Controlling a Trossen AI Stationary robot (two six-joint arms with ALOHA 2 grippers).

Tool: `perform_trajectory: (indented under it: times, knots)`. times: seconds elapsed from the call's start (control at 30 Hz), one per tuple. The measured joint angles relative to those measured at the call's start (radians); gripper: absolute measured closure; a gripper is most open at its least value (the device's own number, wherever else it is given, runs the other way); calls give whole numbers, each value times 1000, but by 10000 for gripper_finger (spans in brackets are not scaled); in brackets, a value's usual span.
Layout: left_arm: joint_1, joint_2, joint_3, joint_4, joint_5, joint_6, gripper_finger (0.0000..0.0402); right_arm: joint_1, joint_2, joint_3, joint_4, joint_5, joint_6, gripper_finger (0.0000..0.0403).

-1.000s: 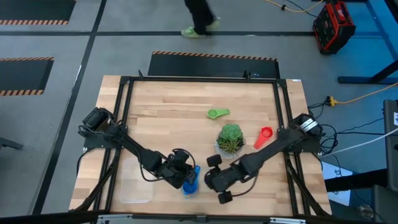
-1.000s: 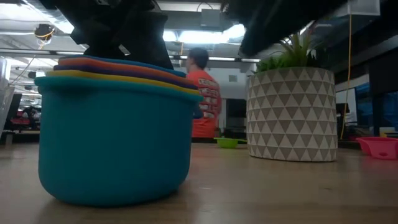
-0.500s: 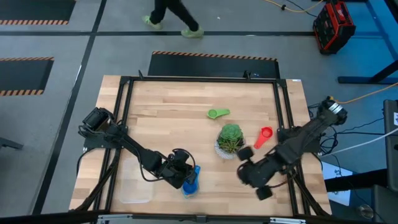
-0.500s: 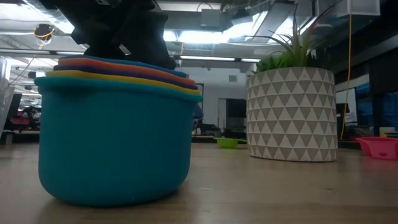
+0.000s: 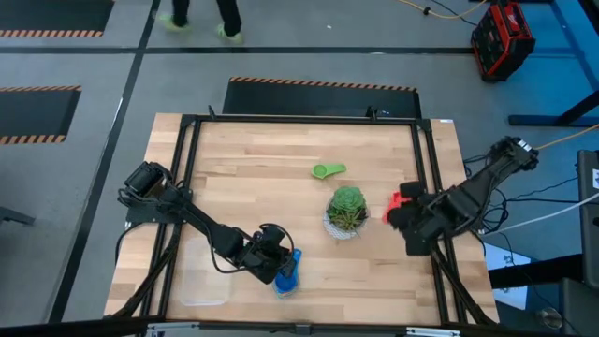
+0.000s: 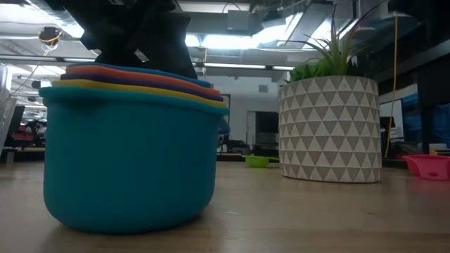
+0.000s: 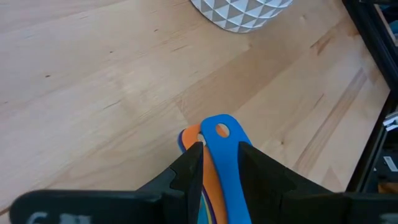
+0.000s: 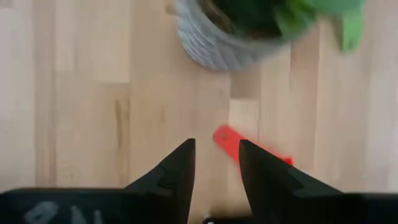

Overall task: Nest measuring cups in basket
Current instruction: Stack the red measuring cup on top of the blue measuring cup

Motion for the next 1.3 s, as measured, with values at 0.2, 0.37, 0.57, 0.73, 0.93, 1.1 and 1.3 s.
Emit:
perform_trajectory:
  times: [0.2, 0.37, 0.57, 0.73, 0.93, 1.1, 1.3]
  knots:
    - [0, 0, 0, 2, 0, 0, 309, -138, -147, -177, 67, -49, 123, 275]
    - [0, 0, 0, 4, 0, 0, 309, -291, -211, -301, 130, -105, 186, 275]
    - [0, 0, 0, 4, 0, 0, 309, -474, -218, -395, 145, -107, 199, 275]
    - [0, 0, 0, 5, 0, 0, 309, -604, -218, -428, 185, -105, 204, 275]
    - [0, 0, 0, 5, 0, 0, 309, -702, -217, -484, 307, -95, 208, 275]
    - [-2, 0, 0, 5, 0, 0, 309, -740, -217, -553, 335, -92, 210, 275]
    - [-2, 0, 0, 5, 0, 0, 309, -765, -217, -647, 380, -98, 223, 275]
